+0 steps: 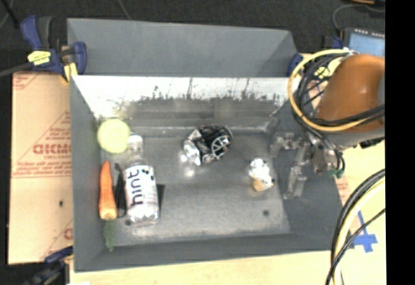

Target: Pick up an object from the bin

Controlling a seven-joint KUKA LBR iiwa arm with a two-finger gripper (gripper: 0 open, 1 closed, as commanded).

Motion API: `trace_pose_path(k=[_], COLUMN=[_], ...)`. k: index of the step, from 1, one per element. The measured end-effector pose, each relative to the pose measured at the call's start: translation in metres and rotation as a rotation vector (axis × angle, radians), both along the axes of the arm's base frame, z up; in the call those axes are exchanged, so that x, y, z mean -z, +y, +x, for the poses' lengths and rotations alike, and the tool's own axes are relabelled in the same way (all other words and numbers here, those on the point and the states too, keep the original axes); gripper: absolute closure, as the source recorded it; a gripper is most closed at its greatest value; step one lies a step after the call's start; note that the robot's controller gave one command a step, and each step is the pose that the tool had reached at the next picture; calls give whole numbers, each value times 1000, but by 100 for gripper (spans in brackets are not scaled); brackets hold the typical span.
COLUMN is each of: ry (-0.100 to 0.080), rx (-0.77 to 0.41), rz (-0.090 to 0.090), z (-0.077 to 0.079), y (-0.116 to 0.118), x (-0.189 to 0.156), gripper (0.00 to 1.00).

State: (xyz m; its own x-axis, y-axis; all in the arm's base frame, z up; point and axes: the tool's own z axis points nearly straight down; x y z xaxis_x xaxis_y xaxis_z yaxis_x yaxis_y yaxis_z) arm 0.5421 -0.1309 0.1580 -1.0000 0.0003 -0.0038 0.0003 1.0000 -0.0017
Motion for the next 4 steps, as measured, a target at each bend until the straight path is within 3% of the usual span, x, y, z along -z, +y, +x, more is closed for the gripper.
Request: trace_pose_path(k=[1,2,3,4], ry=[-6,-2,-7,-8], rx=[-19,63,113,-13], rz=[-2,1,-1,1], z=[9,16,30,20], y=[5,11,24,8], x=[41,75,76,81], gripper=[0,0,0,0])
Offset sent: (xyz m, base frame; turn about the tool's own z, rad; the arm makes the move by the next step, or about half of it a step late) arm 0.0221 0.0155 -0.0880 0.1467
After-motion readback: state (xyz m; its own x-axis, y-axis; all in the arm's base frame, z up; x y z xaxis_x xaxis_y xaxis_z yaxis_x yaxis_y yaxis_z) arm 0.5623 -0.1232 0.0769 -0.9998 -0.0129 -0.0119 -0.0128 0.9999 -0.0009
